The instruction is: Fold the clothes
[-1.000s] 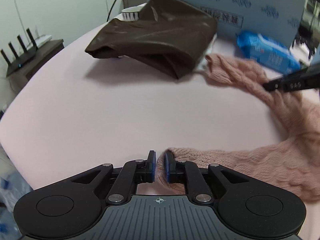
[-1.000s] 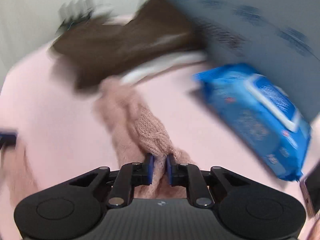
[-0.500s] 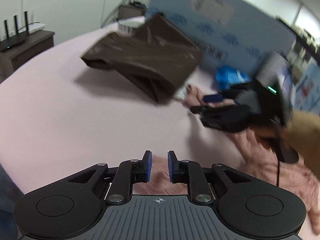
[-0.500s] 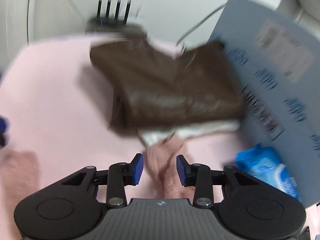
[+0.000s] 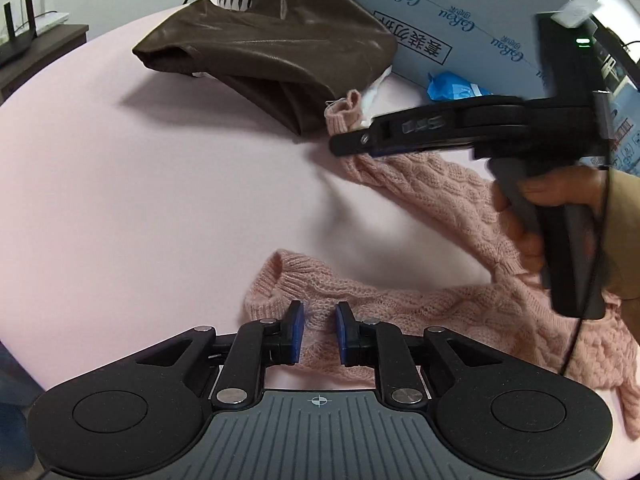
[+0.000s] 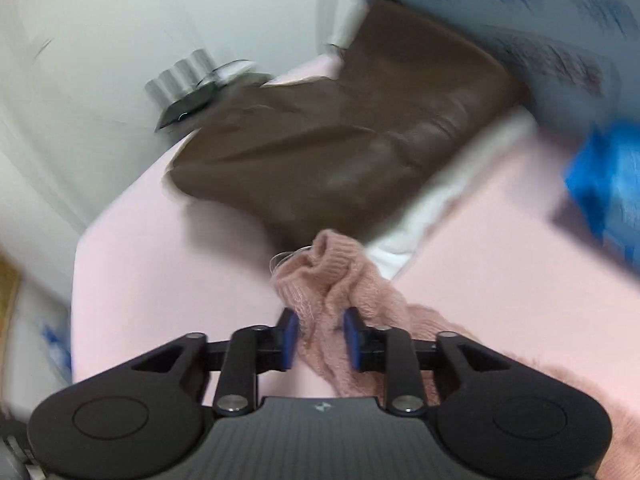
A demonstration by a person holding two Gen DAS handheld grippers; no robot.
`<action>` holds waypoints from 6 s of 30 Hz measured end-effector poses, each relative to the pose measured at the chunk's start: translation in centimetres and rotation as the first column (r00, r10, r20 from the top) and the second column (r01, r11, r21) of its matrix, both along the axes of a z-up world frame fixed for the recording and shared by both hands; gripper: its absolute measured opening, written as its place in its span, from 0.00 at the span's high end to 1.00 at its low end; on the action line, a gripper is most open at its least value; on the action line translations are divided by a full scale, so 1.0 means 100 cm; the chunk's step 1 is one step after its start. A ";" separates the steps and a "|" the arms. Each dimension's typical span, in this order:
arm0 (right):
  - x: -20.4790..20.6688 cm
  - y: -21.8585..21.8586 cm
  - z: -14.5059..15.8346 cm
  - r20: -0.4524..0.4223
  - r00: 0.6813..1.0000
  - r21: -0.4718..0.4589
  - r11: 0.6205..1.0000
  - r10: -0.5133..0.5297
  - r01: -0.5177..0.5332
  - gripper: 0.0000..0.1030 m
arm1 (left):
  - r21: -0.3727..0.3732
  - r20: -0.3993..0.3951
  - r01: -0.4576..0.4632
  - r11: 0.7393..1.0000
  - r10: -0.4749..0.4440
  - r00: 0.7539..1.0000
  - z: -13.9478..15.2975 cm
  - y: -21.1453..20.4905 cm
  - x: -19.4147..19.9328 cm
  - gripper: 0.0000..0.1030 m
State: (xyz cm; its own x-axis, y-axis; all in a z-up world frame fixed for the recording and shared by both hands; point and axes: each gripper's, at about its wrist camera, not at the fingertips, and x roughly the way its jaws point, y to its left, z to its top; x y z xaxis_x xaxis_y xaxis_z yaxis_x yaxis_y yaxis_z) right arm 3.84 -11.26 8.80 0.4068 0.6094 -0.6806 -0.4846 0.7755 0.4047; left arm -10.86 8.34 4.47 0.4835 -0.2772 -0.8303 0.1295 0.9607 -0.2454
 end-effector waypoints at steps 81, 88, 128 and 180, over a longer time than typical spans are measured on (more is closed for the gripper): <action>-0.463 -0.358 0.074 0.044 0.642 -0.286 0.606 -0.766 0.742 0.57 | -0.151 0.086 0.527 0.837 -0.519 0.850 0.053 -0.442 0.120 0.96; -0.463 -0.353 0.037 -0.027 0.554 -0.256 0.541 -0.832 0.801 0.55 | 0.089 0.250 0.419 0.904 -0.427 0.869 0.063 -0.494 0.084 0.96; -0.463 -0.342 -0.006 -0.149 0.478 -0.307 0.500 -0.865 0.810 0.54 | 0.238 0.103 0.832 0.500 -0.865 0.491 -0.010 -0.565 0.076 0.48; -0.459 -0.318 0.010 -0.144 0.403 -0.211 0.426 -0.904 0.880 0.90 | 0.277 0.121 0.953 0.122 -0.988 0.092 0.027 -0.304 0.108 0.54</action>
State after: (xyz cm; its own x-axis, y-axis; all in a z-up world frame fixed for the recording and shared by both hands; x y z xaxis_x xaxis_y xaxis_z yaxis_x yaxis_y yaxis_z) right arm -42.03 -43.02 9.78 0.5286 -0.0799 -0.8451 0.5891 0.7513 0.2975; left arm -0.08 -22.05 7.16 0.0193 -0.5864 -0.8098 0.9983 -0.0327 0.0475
